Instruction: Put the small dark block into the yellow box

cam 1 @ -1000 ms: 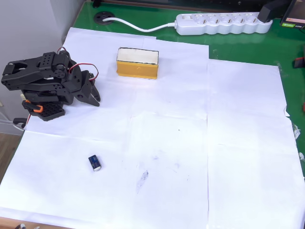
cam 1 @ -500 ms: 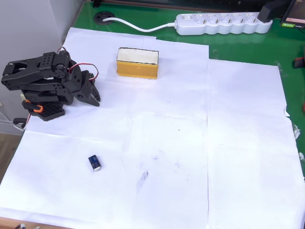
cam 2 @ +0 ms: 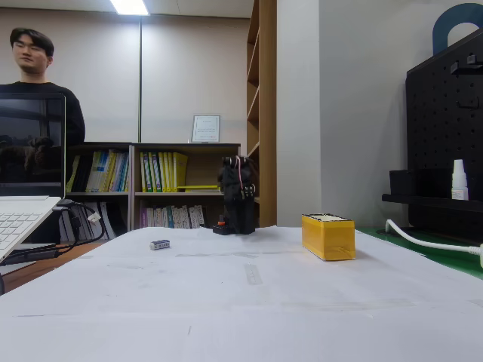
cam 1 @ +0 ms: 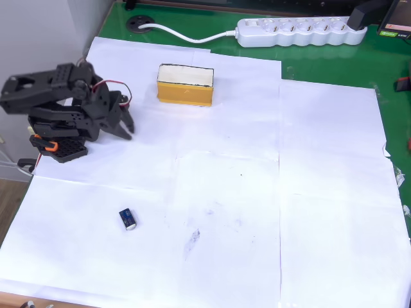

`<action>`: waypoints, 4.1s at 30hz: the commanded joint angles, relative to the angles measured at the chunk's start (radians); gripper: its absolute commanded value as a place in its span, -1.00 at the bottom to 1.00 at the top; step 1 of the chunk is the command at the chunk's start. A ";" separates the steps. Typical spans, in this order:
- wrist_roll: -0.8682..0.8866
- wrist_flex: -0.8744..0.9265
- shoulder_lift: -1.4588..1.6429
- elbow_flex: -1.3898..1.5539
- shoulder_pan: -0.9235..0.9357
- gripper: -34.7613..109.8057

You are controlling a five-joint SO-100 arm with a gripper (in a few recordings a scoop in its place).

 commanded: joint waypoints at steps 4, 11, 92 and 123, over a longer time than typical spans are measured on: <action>0.015 0.129 0.474 0.534 0.166 -0.42; -0.078 0.207 0.785 0.914 0.367 -0.32; -0.640 -0.350 1.496 0.920 0.911 -0.44; -0.245 0.480 1.062 1.779 0.532 -0.52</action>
